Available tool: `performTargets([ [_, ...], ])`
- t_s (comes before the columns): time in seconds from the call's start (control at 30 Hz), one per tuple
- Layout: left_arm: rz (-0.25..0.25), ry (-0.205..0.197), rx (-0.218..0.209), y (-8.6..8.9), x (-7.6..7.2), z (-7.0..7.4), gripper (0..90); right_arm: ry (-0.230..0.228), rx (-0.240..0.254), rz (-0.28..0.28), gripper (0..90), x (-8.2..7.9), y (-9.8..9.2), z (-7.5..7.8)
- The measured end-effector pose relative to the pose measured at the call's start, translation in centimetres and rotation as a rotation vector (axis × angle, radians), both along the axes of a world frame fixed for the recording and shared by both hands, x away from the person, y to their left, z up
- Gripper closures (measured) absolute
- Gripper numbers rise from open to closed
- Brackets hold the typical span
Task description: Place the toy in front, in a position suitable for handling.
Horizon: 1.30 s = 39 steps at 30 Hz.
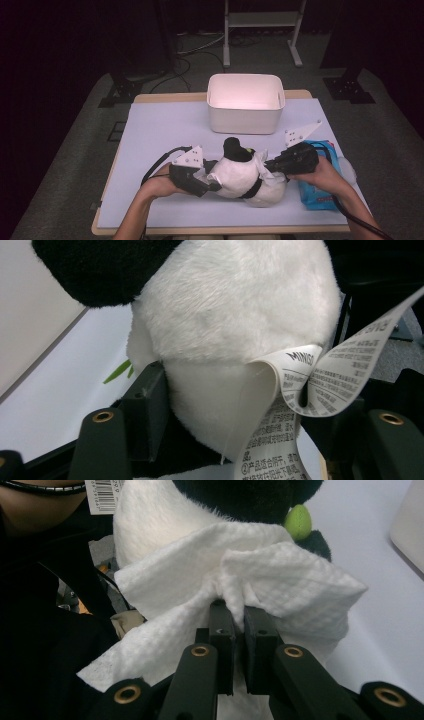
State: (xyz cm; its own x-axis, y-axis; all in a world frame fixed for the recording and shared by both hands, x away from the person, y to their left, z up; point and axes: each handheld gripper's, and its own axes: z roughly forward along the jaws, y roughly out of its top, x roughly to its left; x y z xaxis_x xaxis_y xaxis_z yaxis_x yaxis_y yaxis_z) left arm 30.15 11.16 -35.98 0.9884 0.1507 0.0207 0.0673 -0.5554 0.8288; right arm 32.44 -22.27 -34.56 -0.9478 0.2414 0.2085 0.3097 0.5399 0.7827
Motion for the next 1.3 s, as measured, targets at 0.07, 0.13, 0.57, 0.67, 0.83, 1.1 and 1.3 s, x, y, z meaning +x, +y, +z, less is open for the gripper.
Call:
performTargets([
  [0.07, 0.003, -0.006, -0.011, 0.0, 0.0, 0.2, 37.3, 0.005, 0.012, -0.001, 83.9, 0.0, -0.1, -0.1],
  [0.13, 0.006, -0.011, -0.015, 0.0, 0.0, 0.6, 38.3, 0.009, 0.027, -0.006, 83.9, 0.0, -0.3, 0.0],
  [0.57, 0.006, -0.085, 0.009, 0.5, 0.0, 3.9, 40.0, -0.016, 0.063, 0.007, 84.0, 0.1, 0.3, 1.4],
  [0.67, 0.005, -0.078, 0.015, 0.6, 0.0, 3.8, 40.1, -0.016, 0.043, 0.004, 84.0, 0.1, 0.4, 1.3],
  [0.83, 0.016, -0.03, 0.005, 0.6, 0.5, 2.8, 38.3, 0.003, -0.027, -0.009, 83.9, 0.0, 0.3, -0.4],
  [1.1, 0.032, 0.044, 0.001, 0.7, 0.8, 1.9, 20.4, 0.02, -0.054, -0.011, 84.0, 0.0, 0.1, -1.1],
  [1.3, 0.039, 0.004, -0.012, 0.0, 1.0, 1.3, 23.5, 0.038, -0.047, -0.011, 83.9, -0.1, 0.0, -1.4],
])
